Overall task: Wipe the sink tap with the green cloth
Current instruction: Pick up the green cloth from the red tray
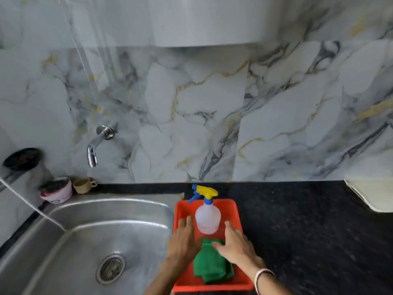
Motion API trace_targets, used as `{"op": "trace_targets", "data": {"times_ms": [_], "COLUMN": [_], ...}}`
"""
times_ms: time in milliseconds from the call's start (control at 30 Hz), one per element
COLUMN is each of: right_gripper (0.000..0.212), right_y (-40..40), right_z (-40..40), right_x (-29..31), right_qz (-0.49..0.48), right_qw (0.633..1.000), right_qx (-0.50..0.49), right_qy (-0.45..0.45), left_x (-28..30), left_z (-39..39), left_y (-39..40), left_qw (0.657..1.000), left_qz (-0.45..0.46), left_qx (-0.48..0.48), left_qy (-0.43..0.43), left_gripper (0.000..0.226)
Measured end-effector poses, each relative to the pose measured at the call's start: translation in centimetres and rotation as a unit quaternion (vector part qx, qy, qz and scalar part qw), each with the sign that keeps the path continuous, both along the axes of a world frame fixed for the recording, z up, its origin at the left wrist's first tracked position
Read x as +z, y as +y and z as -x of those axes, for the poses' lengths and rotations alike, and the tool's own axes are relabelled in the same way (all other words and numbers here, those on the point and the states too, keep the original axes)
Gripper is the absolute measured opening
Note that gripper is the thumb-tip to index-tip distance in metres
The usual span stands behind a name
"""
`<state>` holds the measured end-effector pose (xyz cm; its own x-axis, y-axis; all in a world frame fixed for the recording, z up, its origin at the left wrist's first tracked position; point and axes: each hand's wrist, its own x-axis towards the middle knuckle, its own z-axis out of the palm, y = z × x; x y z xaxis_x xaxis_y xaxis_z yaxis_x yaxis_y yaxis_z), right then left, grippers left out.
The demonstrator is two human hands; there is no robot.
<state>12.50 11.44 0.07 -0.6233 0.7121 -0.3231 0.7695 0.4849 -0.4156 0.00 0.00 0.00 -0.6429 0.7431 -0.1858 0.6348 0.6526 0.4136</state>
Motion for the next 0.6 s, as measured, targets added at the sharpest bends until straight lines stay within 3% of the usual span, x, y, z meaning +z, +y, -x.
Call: {"op": "trace_targets", "data": {"times_ms": [67,133,267,333,400,500,600], "right_gripper": [0.094,0.093,0.076,0.069,0.067,0.059,0.048], "right_y": [-0.7,-1.7,-2.4,-2.1,-1.7,-1.2,-1.9], "right_z": [0.2,0.1,0.2,0.1,-0.1,0.0,1.3], "right_x": [-1.6,-3.2,-4.7,-5.1,-4.7,-1.9,1.9], "right_qz": [0.036,0.048,0.098,0.180,0.272,0.365,0.392], "right_qw": [0.998,0.996,0.986,0.959,0.914,0.855,0.814], "right_qx": [-0.017,-0.046,-0.127,-0.183,-0.226,-0.201,-0.153], "right_qy": [-0.055,-0.051,0.044,0.122,0.198,0.309,0.400], "left_x": [-1.9,-3.6,-4.8,-4.8,-3.9,-1.1,2.1], "left_z": [-0.4,-0.8,-1.1,-0.7,-0.2,1.9,4.7], "left_y": [0.3,0.3,0.8,0.6,0.0,-1.5,-3.1], "left_qw": [0.997,0.990,0.959,0.921,0.860,0.779,0.723], "left_qz": [0.059,0.082,0.002,-0.032,-0.096,-0.197,-0.258], "left_qx": [0.016,0.049,0.152,0.194,0.199,0.161,0.083], "left_qy": [-0.045,-0.100,-0.240,-0.337,-0.459,-0.573,-0.636], "left_gripper": [0.074,0.077,0.057,0.048,0.053,0.063,0.049]}}
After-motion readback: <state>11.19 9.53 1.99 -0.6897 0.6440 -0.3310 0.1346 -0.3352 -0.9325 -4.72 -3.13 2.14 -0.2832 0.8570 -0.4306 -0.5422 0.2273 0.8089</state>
